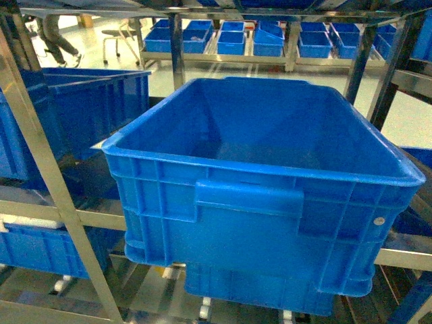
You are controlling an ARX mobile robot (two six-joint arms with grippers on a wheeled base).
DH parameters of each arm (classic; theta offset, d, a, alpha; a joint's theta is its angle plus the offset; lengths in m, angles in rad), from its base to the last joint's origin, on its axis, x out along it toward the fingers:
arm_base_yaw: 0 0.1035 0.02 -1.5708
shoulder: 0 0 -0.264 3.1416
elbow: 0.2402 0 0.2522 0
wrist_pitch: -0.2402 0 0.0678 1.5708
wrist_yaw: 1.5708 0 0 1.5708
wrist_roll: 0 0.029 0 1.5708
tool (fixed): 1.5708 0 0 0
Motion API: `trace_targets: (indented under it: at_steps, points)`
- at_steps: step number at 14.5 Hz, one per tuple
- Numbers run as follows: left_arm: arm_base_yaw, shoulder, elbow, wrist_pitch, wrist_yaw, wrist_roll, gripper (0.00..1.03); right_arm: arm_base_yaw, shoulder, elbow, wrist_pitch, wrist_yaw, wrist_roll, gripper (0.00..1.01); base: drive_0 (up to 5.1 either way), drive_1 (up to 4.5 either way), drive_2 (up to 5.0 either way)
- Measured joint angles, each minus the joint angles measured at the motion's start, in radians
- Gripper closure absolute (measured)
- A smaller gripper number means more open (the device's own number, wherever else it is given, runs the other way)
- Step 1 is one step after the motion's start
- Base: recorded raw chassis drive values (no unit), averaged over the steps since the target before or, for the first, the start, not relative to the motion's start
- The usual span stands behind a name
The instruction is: Pick red block from blue box to shelf
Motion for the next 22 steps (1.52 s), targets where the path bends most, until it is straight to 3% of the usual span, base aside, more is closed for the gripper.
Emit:
trace_targets:
  at_steps: [22]
  points:
    - [0.000, 0.000, 0.000, 0.000, 0.000, 0.000, 0.05, 0.000, 0.000, 0.000, 0.000, 0.000, 0.000, 0.73, 0.0, 0.00, 0.0]
